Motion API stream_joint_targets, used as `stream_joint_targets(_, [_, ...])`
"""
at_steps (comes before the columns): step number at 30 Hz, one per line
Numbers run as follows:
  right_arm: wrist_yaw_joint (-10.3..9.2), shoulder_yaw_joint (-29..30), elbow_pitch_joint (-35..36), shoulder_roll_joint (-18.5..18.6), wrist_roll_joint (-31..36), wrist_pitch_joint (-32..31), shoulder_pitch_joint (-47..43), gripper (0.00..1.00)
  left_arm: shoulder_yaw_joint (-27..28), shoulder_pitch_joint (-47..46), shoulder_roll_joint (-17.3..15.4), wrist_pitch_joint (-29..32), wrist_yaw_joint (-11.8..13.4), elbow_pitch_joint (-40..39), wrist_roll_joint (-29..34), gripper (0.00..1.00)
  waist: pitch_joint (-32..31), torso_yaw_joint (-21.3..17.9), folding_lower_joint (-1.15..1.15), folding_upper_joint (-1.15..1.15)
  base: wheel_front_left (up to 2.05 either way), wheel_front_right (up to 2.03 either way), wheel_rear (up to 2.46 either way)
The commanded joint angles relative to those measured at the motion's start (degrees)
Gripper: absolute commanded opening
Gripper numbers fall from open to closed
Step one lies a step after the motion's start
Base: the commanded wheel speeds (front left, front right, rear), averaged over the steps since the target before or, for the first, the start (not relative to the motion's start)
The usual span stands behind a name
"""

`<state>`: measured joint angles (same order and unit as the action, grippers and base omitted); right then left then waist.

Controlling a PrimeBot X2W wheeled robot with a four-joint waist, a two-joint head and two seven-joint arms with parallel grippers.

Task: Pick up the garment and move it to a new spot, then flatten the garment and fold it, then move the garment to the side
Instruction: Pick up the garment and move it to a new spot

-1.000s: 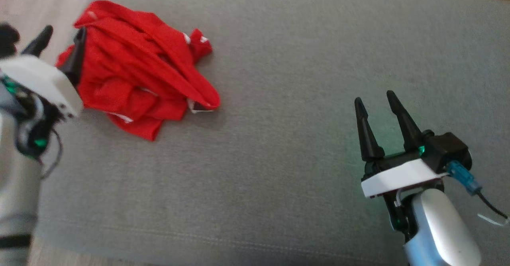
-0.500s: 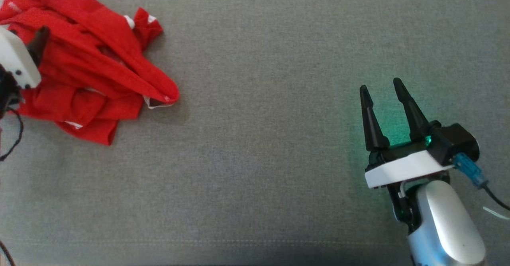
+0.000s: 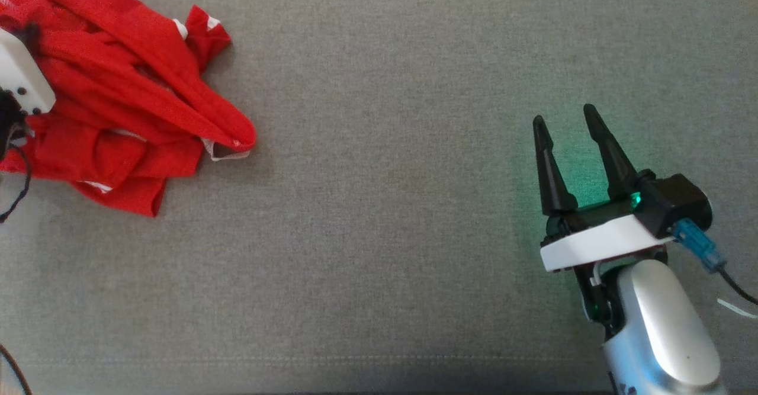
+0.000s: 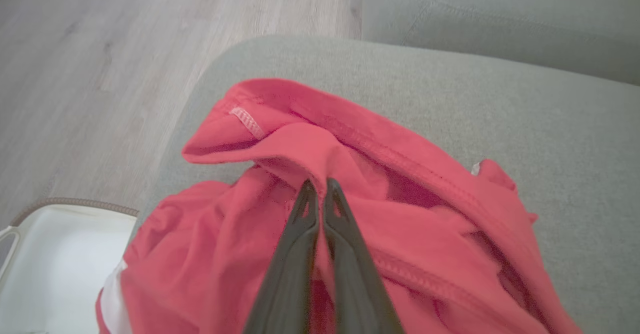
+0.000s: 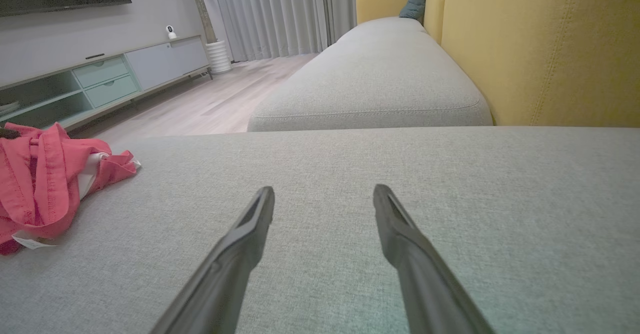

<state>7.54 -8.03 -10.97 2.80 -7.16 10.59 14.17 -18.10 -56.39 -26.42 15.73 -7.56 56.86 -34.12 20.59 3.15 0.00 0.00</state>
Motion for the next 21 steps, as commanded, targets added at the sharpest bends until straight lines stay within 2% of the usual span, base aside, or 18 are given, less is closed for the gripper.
stream_joint_targets(1, [-0.05,-1.55,1.31,0.08,-0.3,0.26,0.85,1.0,1.18,-3.09,-3.57,-1.99,0.08,-1.3,-0.41,0.0,-0.89,0.21,0.0,0.0,0.0,0.0,0.0])
stream_joint_targets(12, [-0.05,-2.8,-2.7,0.08,-3.2,1.88,-0.62,1.0,-4.02,-3.45,-5.79,-14.42,0.08,-5.87,-1.54,0.0,-9.45,0.87,0.0,0.0,0.0,0.0,0.0])
stream_joint_targets(21, [-0.05,-2.83,-5.53,0.08,-5.93,3.21,-2.86,1.0,-9.31,-5.13,-4.73,-17.71,0.08,-14.88,0.31,0.0,-17.14,1.26,0.0,0.0,0.0,0.0,0.0])
